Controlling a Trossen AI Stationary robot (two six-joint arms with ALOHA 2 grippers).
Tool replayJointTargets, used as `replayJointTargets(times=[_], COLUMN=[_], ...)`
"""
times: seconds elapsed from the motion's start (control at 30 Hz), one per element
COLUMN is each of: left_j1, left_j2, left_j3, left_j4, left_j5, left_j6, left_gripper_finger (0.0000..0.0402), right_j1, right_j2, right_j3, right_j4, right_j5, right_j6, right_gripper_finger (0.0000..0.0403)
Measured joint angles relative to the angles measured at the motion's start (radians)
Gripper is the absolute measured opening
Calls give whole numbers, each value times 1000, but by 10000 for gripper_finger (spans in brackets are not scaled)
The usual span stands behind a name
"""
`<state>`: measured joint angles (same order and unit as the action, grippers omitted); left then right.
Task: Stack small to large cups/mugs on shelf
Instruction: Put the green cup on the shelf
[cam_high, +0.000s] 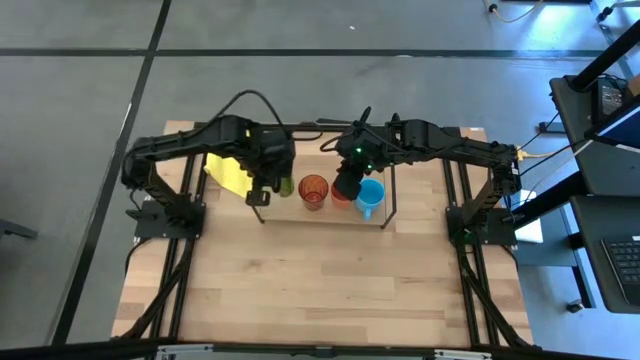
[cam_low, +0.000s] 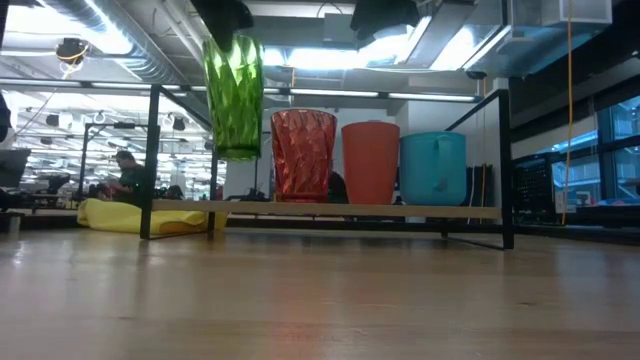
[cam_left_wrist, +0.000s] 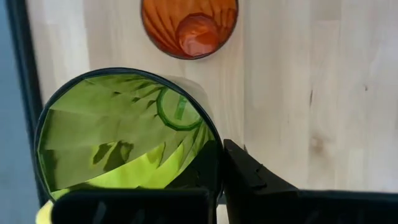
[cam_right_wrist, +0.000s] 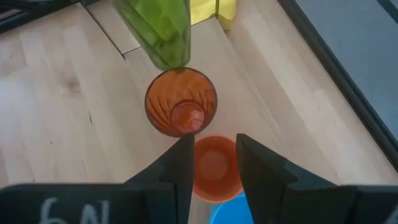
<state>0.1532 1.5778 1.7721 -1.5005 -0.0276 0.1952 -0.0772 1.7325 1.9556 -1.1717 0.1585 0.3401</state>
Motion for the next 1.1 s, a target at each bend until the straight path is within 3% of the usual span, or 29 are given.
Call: replayJointTargets(times=[0.13, 0.8, 1.1], left_j1=[-1, -47, -47], left_j2=[30, 20, 19], left_j3=[-3, -200, -211], left_j4=[3, 130, 163], left_j5=[53, 31, 8], left_j6=[-5, -140, -142], left_gripper_finger=[2, 3, 3], right_j1=[0, 0, 0], right_j2=[0, 0, 0], right_j3=[0, 0, 0], right_j4=[-1, -16, -16], right_j5=[0, 0, 0], right_j6=[-2, -8, -20], right_gripper_finger=[119, 120, 119])
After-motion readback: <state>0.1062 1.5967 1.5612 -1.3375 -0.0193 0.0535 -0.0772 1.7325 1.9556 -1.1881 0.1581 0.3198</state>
